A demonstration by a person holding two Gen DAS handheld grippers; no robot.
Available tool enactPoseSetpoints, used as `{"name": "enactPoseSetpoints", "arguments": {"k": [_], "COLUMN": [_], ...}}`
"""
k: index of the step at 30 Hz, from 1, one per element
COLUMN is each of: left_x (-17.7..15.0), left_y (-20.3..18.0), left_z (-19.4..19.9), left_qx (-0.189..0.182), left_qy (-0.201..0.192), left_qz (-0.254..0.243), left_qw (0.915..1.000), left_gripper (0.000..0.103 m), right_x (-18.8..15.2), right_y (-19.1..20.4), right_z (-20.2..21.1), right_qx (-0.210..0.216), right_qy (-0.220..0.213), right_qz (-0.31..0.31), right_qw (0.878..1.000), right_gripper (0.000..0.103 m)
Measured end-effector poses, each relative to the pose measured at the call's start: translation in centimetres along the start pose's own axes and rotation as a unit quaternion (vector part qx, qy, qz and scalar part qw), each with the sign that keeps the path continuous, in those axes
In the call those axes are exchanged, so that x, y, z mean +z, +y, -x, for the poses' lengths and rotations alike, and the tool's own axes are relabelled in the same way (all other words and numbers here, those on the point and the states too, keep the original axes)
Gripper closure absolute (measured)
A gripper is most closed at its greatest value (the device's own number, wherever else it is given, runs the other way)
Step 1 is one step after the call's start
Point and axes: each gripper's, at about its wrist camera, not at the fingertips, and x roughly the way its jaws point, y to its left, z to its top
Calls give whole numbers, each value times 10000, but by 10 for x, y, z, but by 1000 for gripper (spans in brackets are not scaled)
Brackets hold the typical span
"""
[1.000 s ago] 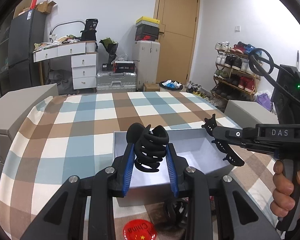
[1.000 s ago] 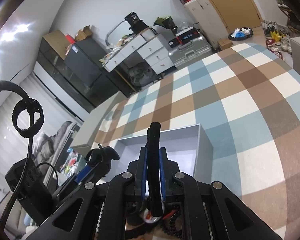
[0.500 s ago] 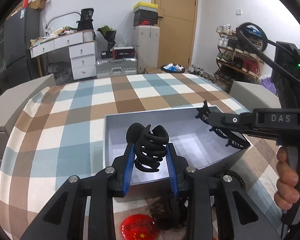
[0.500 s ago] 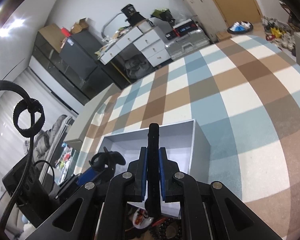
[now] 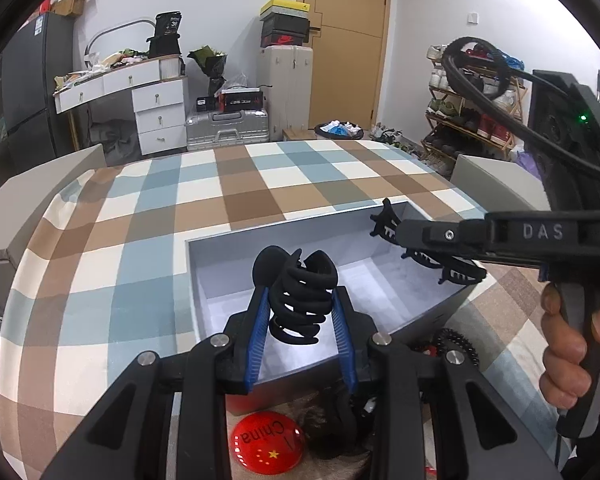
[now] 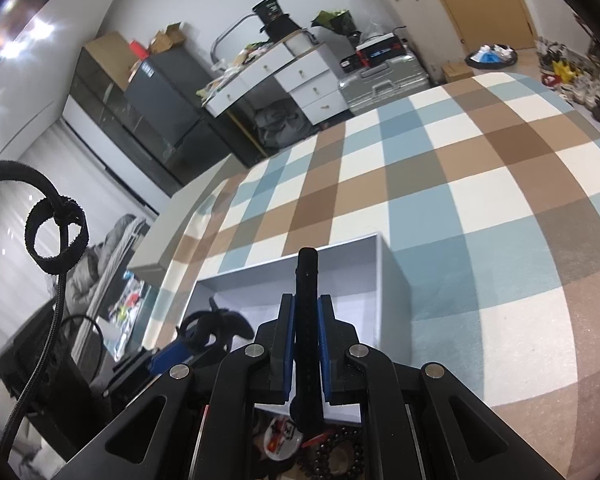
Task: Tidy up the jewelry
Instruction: 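Lower the clip into the grey box and open the left tool, then withdraw the left tool from the box back to the pile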
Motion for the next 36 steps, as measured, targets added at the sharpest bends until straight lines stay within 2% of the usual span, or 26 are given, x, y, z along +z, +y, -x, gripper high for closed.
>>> {"name": "enactPoseSetpoints", "arguments": {"k": [5, 11, 21, 24, 29, 31, 32, 34, 35, 36], "left_x": [-2, -1, -4, -6, -8, -8, -9, -11, -13, -15], "left_y": [7, 15, 10, 6, 6, 6, 7, 8, 8, 9], "left_z": [0, -2, 4, 8, 16, 20, 24, 30, 35, 38], "left_qx": [90, 220, 56, 84, -31, 1, 6, 3, 6, 1], "left_qy": [-7, -18, -48, -105, -150, -178, -206, -230, -261, -276], "left_qz": [23, 27, -19, -113, -110, -89, -61, -3, 60, 101], "left_qw": [10000, 9998, 10000, 9998, 9998, 9998, 9998, 9997, 9996, 9996], "left_gripper": [77, 77, 77, 77, 74, 58, 54, 46, 40, 34], "right_x": [-4, -9, -10, -12, -16, -17, -18, -20, -21, -22], "right_y": [4, 7, 12, 17, 26, 29, 30, 34, 36, 37], "right_z": [-1, 0, -1, 1, 14, 21, 26, 35, 39, 44], "right_qx": [-63, 122, 150, 180, 199, 203, 182, 139, 121, 97], "right_qy": [-7, 141, 210, 232, 91, 19, -35, -82, -88, -101], "right_qz": [100, 44, 26, 190, 400, 470, 520, 621, 666, 720], "right_qw": [9999, 9998, 9997, 9994, 9990, 9987, 9985, 9979, 9977, 9973], "right_gripper": [93, 93, 89, 76, 62, 55, 52, 40, 37, 30]}}
